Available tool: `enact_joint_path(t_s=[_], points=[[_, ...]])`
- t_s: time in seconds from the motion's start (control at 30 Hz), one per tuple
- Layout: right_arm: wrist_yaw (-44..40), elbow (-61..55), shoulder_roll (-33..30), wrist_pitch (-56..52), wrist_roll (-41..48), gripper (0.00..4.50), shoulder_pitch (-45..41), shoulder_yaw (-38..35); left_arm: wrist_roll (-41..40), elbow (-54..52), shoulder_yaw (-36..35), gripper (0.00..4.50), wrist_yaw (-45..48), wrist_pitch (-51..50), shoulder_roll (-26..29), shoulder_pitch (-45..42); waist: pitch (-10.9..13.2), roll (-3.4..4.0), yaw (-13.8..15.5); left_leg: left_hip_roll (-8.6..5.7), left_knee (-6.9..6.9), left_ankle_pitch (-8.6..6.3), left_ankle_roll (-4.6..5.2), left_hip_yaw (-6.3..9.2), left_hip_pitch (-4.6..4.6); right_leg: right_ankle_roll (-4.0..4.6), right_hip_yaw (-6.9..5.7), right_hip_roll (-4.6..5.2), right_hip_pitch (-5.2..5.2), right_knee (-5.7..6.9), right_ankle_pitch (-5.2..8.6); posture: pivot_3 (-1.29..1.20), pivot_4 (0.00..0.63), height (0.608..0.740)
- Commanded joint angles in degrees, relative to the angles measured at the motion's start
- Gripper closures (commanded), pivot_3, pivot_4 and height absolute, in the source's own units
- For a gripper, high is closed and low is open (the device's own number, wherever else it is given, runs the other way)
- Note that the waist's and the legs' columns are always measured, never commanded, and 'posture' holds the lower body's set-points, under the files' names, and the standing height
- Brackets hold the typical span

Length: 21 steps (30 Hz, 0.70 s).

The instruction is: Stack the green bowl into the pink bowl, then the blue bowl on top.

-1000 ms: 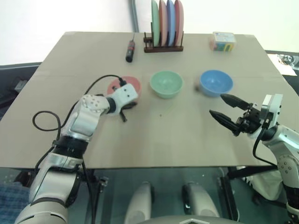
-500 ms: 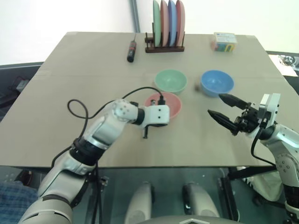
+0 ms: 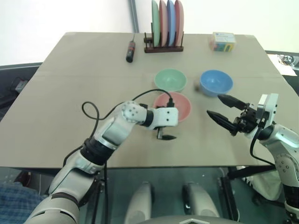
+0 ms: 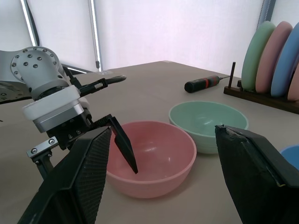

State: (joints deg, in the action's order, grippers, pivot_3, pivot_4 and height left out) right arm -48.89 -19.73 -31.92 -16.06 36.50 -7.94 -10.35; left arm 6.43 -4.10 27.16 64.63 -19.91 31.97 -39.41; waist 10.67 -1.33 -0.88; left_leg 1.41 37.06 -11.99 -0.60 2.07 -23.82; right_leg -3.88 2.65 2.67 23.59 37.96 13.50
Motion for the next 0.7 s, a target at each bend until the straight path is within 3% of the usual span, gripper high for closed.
enact_joint_path(t_s=[0.03, 0.27, 0.4, 0.6, 0.7], points=[[-0.1, -1.9, -0.8, -0.3, 0.9, 0.78, -1.3, -0.6, -3.7, -4.8, -4.5, 0.03, 0.3, -0.3, 1.1, 1.5, 0.0, 0.0, 0.0, 0.0, 0.0, 0.0, 0.0, 0.0, 0.0, 0.0, 0.0, 0.0, 0.0, 0.0, 0.0, 0.0, 0.15, 0.74], [-1.3, 2.4, -5.7, -3.6, -3.4, 0.78, -5.1, 1.9, -18.3, -11.2, -21.0, 0.03, -1.2, -5.8, 3.5, 8.1, 0.0, 0.02, -0.1, 0.05, 0.01, 0.0, 0.0, -0.02, 0.02, 0.13, -0.01, 0.0, 0.0, 0.0, -0.07, 0.0, 0.15, 0.74], [-4.3, 10.6, -10.1, -3.2, -11.4, 0.78, -13.2, 7.9, -24.4, -13.2, -30.5, 0.03, -5.0, -10.7, 4.1, 13.8, 0.0, 0.04, -0.5, 0.04, 0.04, 0.0, 0.0, -0.06, 0.03, 0.11, 0.02, 0.0, -0.01, -0.01, -0.07, 0.0, 0.15, 0.74], [-3.5, 33.1, -8.3, 13.6, -28.9, 0.78, -31.9, 17.5, -38.9, -16.5, -48.3, 0.03, -13.9, -14.2, -2.0, 22.4, 0.0, 0.04, -1.5, 0.08, 0.04, 0.0, 0.0, -0.02, 0.04, 0.15, -0.04, -0.01, 0.01, 0.0, -0.1, 0.0, 0.15, 0.74], [-2.4, 45.2, -5.5, 23.0, -35.8, 0.78, -40.9, 21.6, -42.5, -19.4, -52.8, 0.03, -15.4, -15.1, -1.6, 28.2, 0.0, 0.04, -1.9, 0.08, 0.01, 0.0, 0.0, -0.13, 0.05, 0.16, 0.06, 0.0, 0.05, -0.01, -0.12, 0.0, 0.15, 0.74]])
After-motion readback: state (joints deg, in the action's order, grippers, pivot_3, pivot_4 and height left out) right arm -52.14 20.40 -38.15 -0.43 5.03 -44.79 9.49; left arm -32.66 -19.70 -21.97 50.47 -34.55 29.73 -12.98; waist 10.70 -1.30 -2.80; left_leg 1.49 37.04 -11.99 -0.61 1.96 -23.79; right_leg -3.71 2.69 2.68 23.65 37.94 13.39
